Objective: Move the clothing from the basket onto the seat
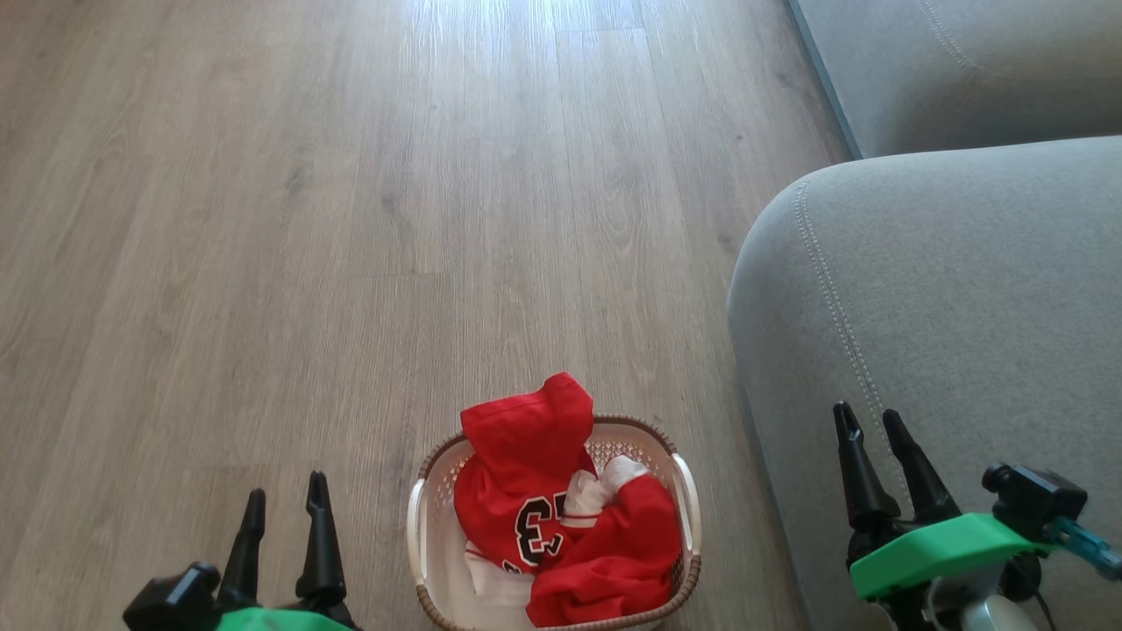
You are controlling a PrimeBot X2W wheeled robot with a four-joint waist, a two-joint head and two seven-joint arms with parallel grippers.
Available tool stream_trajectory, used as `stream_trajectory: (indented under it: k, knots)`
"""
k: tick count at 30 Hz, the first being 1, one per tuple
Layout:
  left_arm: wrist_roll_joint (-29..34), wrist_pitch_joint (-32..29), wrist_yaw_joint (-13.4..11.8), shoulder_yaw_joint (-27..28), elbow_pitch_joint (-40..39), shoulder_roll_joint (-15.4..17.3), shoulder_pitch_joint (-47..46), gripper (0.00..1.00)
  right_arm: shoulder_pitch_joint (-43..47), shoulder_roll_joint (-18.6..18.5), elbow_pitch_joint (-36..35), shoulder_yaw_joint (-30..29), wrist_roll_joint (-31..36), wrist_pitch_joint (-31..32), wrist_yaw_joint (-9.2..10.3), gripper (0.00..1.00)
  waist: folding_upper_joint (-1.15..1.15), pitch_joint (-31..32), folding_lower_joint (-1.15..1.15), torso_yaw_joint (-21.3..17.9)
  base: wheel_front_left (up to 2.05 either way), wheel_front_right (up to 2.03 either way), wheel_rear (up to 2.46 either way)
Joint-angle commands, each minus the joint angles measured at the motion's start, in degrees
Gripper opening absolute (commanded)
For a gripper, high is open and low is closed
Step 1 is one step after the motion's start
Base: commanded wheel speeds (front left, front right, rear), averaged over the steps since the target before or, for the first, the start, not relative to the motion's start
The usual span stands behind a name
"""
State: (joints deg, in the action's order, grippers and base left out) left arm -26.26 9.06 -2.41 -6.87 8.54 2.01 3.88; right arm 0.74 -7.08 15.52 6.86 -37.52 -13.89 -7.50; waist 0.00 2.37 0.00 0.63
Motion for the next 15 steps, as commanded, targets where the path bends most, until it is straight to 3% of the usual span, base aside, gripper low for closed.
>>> stream_trajectory:
  k: [1, 15]
  knots:
    - [2.0, 0.9, -0.3, 0.8, -1.5, 0.7, -0.9, 1.0, -1.9, 0.2, -1.4, 0.2, 2.4, -0.7, 0.01, 1.0, 0.0, 0.1, 0.0, 0.0, 0.0, 0.0, 0.0]
    - [10.5, 3.0, -1.3, -0.2, 0.1, 0.8, -0.1, 1.0, -1.5, 1.9, -0.8, -1.3, 13.3, -0.9, 0.01, 1.0, 0.0, 0.7, 0.0, 0.2, 0.0, 0.0, 0.0]
